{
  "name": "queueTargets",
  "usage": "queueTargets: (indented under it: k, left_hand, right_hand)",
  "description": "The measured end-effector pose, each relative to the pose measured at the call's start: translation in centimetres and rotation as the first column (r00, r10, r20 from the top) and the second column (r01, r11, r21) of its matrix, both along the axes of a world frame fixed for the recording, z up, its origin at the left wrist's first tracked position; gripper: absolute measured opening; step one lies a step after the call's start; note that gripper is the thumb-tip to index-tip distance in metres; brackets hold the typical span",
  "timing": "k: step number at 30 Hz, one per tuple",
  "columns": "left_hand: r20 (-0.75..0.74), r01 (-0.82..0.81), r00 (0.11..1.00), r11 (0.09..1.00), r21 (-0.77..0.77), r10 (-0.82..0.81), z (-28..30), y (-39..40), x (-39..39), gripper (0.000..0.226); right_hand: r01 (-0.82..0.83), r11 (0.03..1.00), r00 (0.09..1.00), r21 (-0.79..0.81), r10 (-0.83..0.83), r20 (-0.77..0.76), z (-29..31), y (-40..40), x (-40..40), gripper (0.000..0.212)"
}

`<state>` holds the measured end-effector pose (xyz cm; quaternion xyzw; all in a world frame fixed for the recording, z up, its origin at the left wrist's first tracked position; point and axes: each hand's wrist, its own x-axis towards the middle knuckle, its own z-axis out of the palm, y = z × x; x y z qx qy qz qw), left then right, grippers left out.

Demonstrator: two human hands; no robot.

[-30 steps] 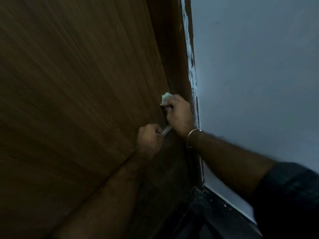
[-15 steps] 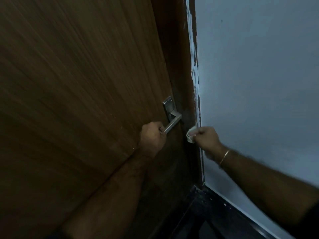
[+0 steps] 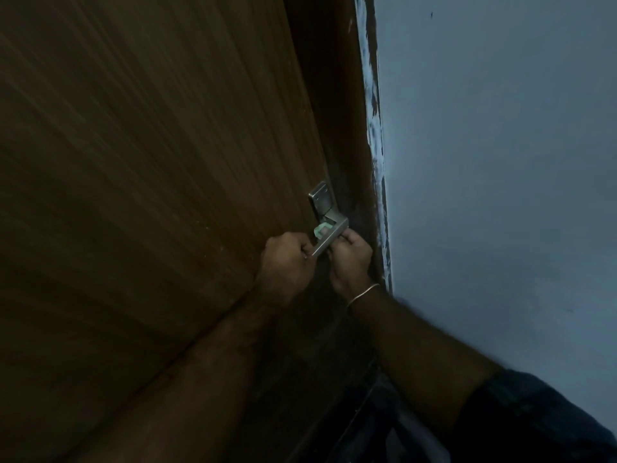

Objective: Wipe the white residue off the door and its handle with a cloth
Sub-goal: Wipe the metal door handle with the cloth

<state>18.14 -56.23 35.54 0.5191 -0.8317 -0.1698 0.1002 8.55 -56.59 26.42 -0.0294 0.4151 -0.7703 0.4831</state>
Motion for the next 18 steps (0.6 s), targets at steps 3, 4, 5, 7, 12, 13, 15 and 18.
queueTargets:
  k: [3, 4, 5, 7, 12, 13, 15, 18]
  left_hand:
    - [0.013, 0.016, 1.000, 1.000, 0.020, -0.016, -0.1, -0.3, 0.1, 0.004]
    - [0.018, 0.023, 1.000, 1.000, 0.019, -0.023, -0.1, -0.4, 0.2, 0.004]
    - [0.021, 0.026, 0.999, 1.000, 0.015, -0.027, -0.1, -0.5, 0.2, 0.003]
    - [0.018, 0.011, 1.000, 1.000, 0.011, -0.011, -0.1, -0.3, 0.2, 0.006]
    - [-0.001, -0.027, 1.000, 1.000, -0.004, 0.027, -0.2, -0.1, 0.1, 0.005]
    - [-0.008, -0.024, 1.000, 1.000, 0.000, 0.024, -0.1, 0.0, 0.1, 0.005]
    - [-0.004, -0.025, 1.000, 1.000, -0.005, 0.025, 0.1, 0.1, 0.2, 0.006]
    - [0.013, -0.036, 0.999, 0.999, -0.028, 0.037, -0.1, 0.0, 0.3, 0.006]
  right_hand:
    - [-0.061, 0.998, 0.987, 0.016, 0.063, -0.150, -1.2, 0.5, -0.7, 0.021]
    - [-0.083, 0.993, 0.980, 0.081, 0.096, -0.176, -1.7, 0.7, -1.2, 0.022]
    - [-0.093, 0.979, 0.976, 0.183, 0.126, -0.175, -2.0, 1.0, -1.9, 0.024]
    - [-0.086, 0.950, 0.981, 0.299, 0.134, -0.143, -2.3, 2.0, -3.2, 0.026]
    - [-0.062, 0.995, 0.965, 0.078, 0.080, -0.251, -0.8, 2.9, -2.8, 0.020]
    - [-0.076, 0.994, 0.981, 0.073, 0.087, -0.172, -0.7, 2.7, -2.2, 0.023]
    - [-0.140, 0.990, 0.989, -0.006, 0.140, 0.050, -0.1, 1.9, -1.1, 0.028]
    - [-0.132, 0.989, 0.982, -0.073, 0.141, 0.130, 0.6, 0.6, 0.1, 0.030]
